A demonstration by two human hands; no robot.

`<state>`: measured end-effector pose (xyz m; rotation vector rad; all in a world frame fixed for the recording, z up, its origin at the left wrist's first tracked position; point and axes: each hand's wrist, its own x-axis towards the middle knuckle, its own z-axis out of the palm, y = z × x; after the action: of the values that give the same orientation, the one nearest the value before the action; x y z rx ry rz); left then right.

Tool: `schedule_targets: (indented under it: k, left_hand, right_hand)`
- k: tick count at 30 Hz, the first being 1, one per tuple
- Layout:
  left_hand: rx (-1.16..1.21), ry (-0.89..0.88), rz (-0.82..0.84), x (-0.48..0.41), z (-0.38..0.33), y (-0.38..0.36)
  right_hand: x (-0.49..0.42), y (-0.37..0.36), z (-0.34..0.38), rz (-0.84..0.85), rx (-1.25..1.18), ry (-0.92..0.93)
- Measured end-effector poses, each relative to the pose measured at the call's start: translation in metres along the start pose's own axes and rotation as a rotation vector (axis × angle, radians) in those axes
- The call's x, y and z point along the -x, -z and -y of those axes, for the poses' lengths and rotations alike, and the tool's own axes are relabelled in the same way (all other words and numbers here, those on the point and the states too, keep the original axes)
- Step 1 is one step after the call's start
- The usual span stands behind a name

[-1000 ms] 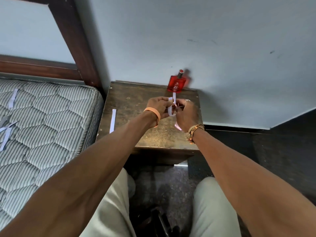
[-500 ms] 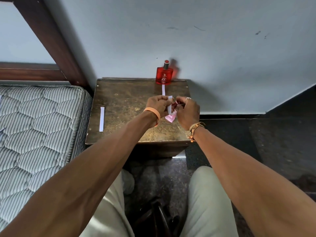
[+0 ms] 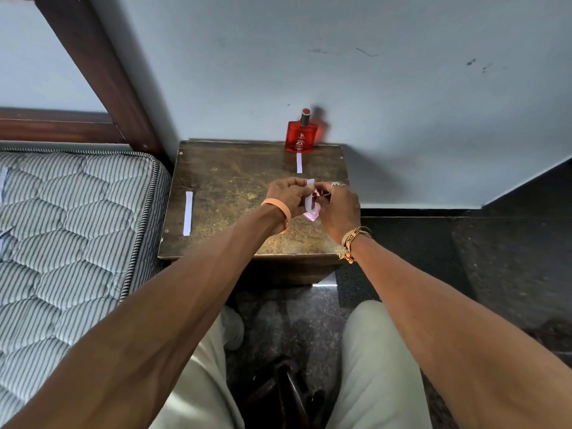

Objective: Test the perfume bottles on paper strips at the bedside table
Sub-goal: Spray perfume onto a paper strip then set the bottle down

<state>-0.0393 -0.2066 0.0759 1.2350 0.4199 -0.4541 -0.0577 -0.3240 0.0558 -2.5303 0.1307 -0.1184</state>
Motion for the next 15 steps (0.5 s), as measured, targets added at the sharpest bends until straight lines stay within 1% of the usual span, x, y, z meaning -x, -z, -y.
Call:
schedule_targets:
  k: [8, 10, 12, 15]
  left_hand:
    - [0.002, 0.018, 0.0, -0.009, 0.003, 0.003]
    - [-0.01, 0.021, -0.003, -0.01, 0.003, 0.006]
    - [-0.034, 0.017, -0.015, -0.008, 0.003, 0.01]
    - [-0.092, -0.02, -0.023, 0.0, -0.003, 0.017]
  right_hand:
    - [-0.007, -0.006, -0.004, 0.068, 0.091, -0.002]
    - [-0.005, -0.007, -0.005, 0.057, 0.098, -0.019]
    - [-0.003, -0.002, -0.004, 0.0, 0.052, -0.046]
    - [0.0, 0.012, 0.008, -0.07, -0.093, -0.063]
